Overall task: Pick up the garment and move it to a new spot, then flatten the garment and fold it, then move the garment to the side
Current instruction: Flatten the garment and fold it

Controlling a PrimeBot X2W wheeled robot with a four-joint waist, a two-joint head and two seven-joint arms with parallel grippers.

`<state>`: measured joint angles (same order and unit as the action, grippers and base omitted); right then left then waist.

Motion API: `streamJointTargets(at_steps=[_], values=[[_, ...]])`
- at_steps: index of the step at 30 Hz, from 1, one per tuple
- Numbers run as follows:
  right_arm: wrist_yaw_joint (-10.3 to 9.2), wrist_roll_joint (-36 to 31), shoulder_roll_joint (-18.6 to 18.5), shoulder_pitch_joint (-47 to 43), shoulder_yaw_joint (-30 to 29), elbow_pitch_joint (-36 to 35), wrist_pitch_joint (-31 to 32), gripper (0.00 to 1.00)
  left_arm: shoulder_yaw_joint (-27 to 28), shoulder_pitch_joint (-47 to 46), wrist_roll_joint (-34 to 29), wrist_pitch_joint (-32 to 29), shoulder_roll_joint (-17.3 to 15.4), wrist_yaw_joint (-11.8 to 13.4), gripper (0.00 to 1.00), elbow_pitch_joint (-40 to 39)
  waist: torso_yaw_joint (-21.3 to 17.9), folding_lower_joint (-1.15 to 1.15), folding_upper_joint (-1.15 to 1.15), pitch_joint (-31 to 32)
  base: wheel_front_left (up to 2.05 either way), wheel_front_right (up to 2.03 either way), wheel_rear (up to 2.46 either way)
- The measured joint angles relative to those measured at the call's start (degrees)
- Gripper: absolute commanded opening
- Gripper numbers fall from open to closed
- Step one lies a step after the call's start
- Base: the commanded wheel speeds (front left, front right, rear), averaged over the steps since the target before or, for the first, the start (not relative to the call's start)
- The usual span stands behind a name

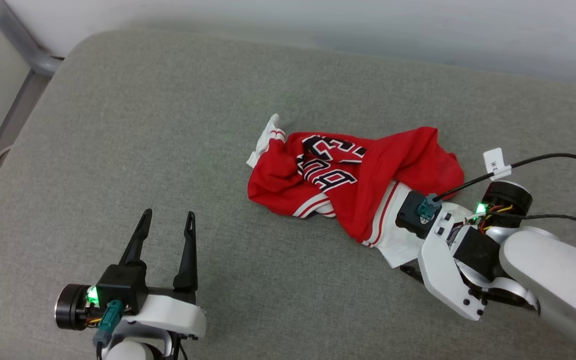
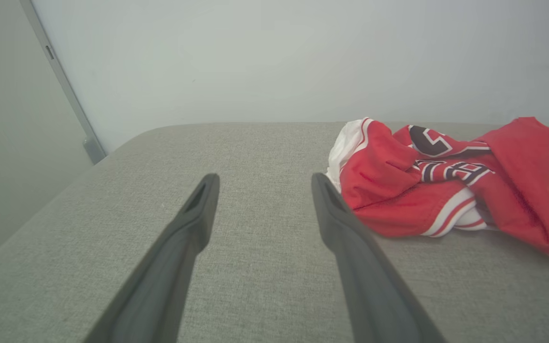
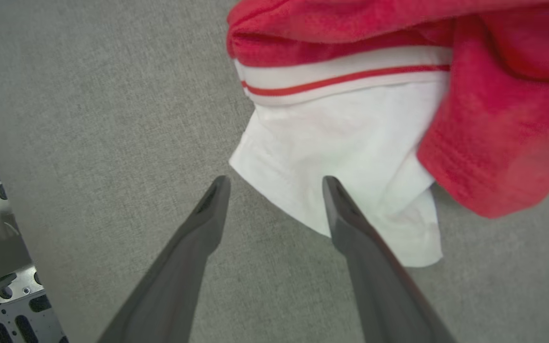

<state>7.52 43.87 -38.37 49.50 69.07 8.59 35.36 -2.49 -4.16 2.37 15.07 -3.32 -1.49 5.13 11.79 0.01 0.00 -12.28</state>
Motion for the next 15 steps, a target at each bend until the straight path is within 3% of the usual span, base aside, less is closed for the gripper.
streamJointTargets(at_steps=[12, 13, 15], values=[[0.03, -1.5, 1.3, 2.3, 3.4, 7.4, 0.2, 1.00, -0.5, -2.3, 0.9, 0.0, 0.3, 0.2, 1.00, 0.0, 2.6, -0.01, 0.00, -5.6, 0.00, 0.00, 0.00], [0.03, -2.4, 1.6, 2.1, 3.3, 7.2, 0.4, 0.00, -0.1, -2.6, 1.0, 0.0, 0.4, 0.5, 1.00, 0.1, 2.5, -0.02, 0.00, -5.8, 0.00, 0.00, 0.00], [0.02, -2.5, 2.1, 2.1, 3.5, 7.4, -1.6, 0.00, 0.7, -2.6, 1.0, 0.0, 0.4, 0.5, 1.00, 0.2, 1.9, -0.01, 0.00, -5.4, 0.00, 0.00, 0.00]])
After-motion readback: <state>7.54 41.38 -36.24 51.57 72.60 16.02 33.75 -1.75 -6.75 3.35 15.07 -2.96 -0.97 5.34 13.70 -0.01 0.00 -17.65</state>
